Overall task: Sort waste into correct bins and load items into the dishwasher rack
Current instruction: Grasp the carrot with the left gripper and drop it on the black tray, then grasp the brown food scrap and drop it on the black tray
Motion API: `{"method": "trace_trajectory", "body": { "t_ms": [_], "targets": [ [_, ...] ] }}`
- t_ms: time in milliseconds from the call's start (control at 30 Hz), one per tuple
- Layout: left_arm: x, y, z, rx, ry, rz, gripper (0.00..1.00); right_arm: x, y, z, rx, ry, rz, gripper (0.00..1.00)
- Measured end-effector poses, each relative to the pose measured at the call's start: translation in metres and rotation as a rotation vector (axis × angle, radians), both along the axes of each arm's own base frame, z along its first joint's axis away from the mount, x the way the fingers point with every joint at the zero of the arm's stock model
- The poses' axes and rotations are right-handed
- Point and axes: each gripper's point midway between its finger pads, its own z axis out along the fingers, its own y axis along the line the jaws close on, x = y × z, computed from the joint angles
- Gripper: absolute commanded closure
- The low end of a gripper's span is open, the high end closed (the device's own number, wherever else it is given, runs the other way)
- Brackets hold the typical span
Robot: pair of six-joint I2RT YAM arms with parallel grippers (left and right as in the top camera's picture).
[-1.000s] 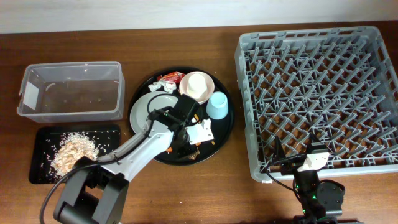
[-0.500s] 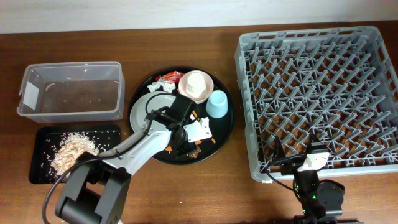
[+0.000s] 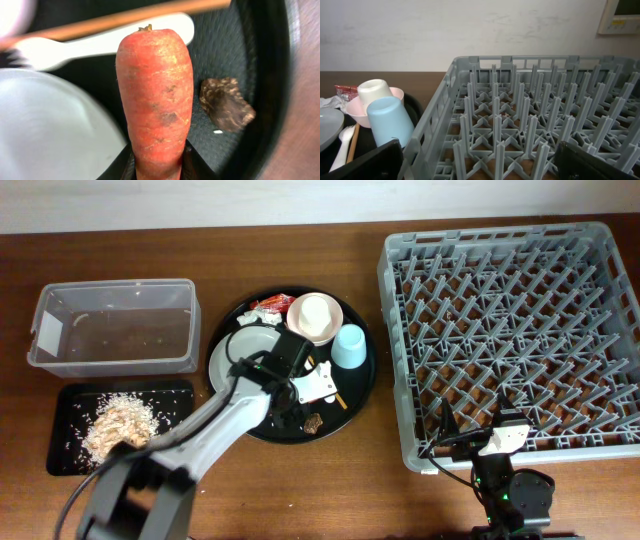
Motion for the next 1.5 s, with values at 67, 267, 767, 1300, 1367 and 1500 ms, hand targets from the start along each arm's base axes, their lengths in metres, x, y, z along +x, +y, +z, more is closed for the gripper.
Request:
{"method": "trace_trajectory", "body": {
  "t_ms": [67, 267, 767, 1300, 1367, 1500],
  "targets": [
    [0.002, -0.007, 0.047, -0.107, -0.094, 0.039, 0.96, 0.000, 0.000, 0.000, 0.001, 0.000, 0.000, 0.01],
    [-0.004, 0.091, 0.112, -0.211, -0.161, 0.788, 0.99, 0.000, 0.000, 0.000, 0.000, 0.000, 0.000, 0.01],
    [-0.087, 0.349, 0.044, -0.330, -0.220, 2.358, 0.96, 0.000, 0.000, 0.000, 0.000, 0.000, 0.000, 0.01],
    [-0.033, 0.335, 0.078, -0.530, -0.184, 2.094, 0.55, 0.000, 0.000, 0.000, 0.000, 0.000, 0.000, 0.01],
    [0.000, 0.265, 0.124, -0.747, -0.128, 1.661, 0.55, 0.000, 0.000, 0.000, 0.000, 0.000, 0.000, 0.01],
    [0.000, 0.103, 0.132, -0.749, 0.081, 1.080, 0.54, 0.000, 0.000, 0.000, 0.000, 0.000, 0.000, 0.01]
  ]
}}
